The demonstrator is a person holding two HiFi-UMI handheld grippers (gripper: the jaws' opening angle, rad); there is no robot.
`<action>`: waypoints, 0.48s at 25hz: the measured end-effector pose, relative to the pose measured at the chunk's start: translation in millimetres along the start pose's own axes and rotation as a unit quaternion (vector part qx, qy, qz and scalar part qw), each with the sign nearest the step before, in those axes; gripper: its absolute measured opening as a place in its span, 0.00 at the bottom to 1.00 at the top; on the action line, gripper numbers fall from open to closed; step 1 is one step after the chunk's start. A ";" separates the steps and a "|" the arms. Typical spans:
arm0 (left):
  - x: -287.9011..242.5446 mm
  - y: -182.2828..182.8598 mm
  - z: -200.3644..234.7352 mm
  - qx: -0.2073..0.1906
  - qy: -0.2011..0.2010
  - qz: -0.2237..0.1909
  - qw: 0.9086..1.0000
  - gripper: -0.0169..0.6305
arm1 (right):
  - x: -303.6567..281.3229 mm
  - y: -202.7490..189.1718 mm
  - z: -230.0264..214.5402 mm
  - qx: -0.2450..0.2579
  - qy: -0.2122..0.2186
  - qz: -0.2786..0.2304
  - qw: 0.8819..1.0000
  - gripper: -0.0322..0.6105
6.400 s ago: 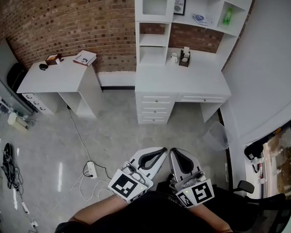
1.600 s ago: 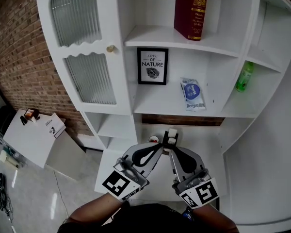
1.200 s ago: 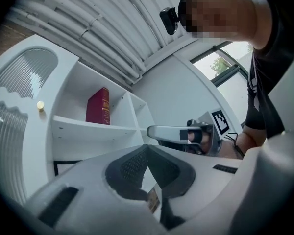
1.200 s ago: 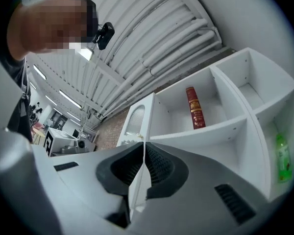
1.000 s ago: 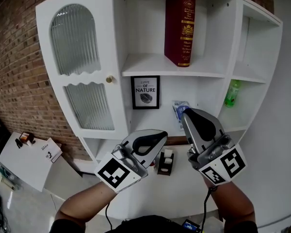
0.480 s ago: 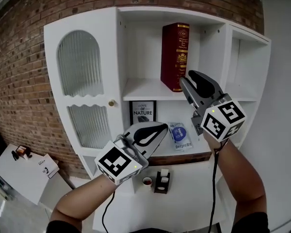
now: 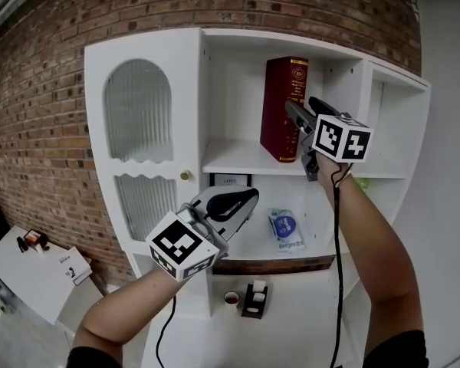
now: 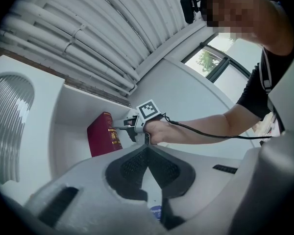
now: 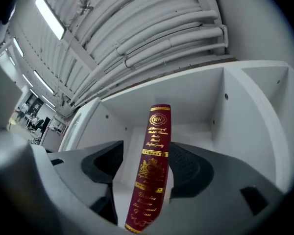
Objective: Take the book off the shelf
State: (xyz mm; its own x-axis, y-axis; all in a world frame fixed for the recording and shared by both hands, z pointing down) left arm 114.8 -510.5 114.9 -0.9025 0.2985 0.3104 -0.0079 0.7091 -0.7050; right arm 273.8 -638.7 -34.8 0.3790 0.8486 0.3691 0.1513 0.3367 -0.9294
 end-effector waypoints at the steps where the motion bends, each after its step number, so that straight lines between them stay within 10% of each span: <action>1: 1.2 -0.6 2.3 0.000 0.002 0.001 1.000 0.03 | -6.0 -0.9 -5.4 -0.009 -0.007 0.005 1.000 0.48; 12: 8.3 -14.0 8.7 0.005 0.005 0.002 1.000 0.03 | -44.3 -15.6 -26.2 -0.028 -0.053 0.046 0.997 0.50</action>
State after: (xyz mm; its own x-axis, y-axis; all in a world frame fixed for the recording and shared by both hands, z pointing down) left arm 103.7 -523.5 121.8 -0.8978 0.3088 0.3139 -0.0083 0.7008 -0.7133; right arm 278.6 -692.2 -36.6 0.2949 0.9145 0.2768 0.1713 0.2344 -0.9569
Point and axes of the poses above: the fingertips, and each gripper's own axes: x backward along the fingers, z to its left, y out of its top, the point moved 3 cm from there along x, backward along the fingers, and after that the axes turned 10 degrees about -x, right-handed, at the moved point
